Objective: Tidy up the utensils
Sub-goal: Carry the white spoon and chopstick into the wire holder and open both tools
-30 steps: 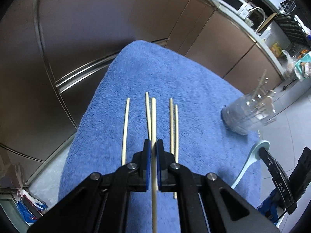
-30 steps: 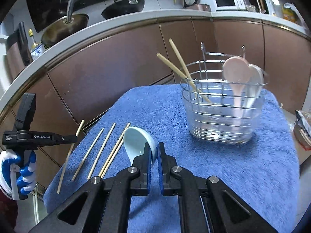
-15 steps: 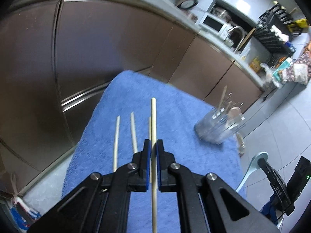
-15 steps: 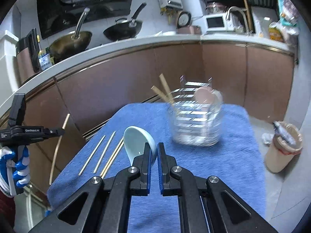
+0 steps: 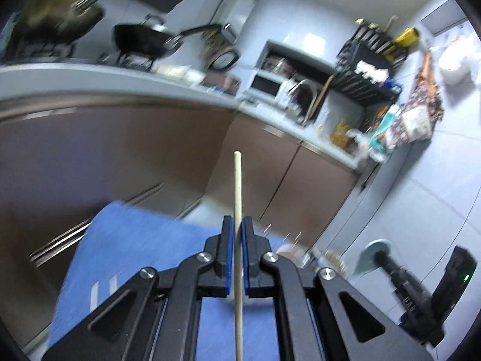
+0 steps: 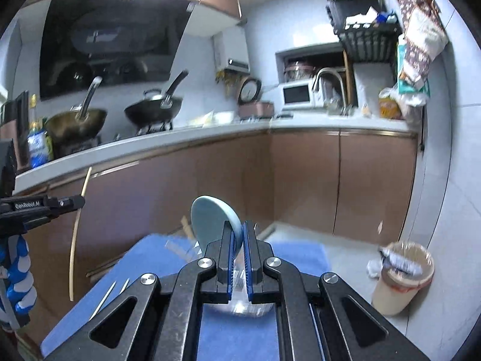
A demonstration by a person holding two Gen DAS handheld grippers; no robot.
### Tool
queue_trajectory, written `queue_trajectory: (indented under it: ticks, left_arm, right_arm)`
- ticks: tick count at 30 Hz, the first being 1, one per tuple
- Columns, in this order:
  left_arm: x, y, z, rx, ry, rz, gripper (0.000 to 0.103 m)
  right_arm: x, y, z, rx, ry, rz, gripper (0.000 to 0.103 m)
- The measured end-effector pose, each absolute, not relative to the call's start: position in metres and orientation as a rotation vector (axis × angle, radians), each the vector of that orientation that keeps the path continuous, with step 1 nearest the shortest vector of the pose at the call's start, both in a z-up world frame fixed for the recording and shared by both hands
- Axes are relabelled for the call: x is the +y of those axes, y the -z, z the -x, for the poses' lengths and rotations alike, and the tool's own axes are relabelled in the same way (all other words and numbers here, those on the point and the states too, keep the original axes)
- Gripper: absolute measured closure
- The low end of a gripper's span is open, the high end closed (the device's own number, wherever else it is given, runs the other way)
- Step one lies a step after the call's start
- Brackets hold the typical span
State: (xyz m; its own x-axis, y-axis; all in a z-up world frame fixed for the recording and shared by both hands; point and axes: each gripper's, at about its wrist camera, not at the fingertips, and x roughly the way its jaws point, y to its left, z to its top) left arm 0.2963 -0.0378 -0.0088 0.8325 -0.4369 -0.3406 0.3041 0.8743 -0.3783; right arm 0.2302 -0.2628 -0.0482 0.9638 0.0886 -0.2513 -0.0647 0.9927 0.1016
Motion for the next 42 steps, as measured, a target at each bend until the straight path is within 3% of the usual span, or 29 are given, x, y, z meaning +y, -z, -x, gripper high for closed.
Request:
queue_trajectory:
  ticks: [10,25,29,42]
  left_arm:
    - [-0.125,0.001,-0.372,0.287,0.442,0.362,0.099]
    - [-0.175,0.098,-0.409,0.194,0.251,0.242,0.097]
    - [-0.171,0.097,-0.398,0.194,0.257,0.230,0.081]
    - [-0.123,0.065,-0.320,0.261,0.193,0.172,0.059]
  right_arm:
    - [-0.263,0.055,-0.289,0.170,-0.013,-0.026,0.097]
    - [-0.262,0.139,-0.327,0.239,0.003,-0.013,0.093]
    - [-0.264,0.145,-0.320,0.251,-0.009,-0.036,0.073]
    - [-0.275,0.106,-0.257,0.234,0.033,-0.094,0.072]
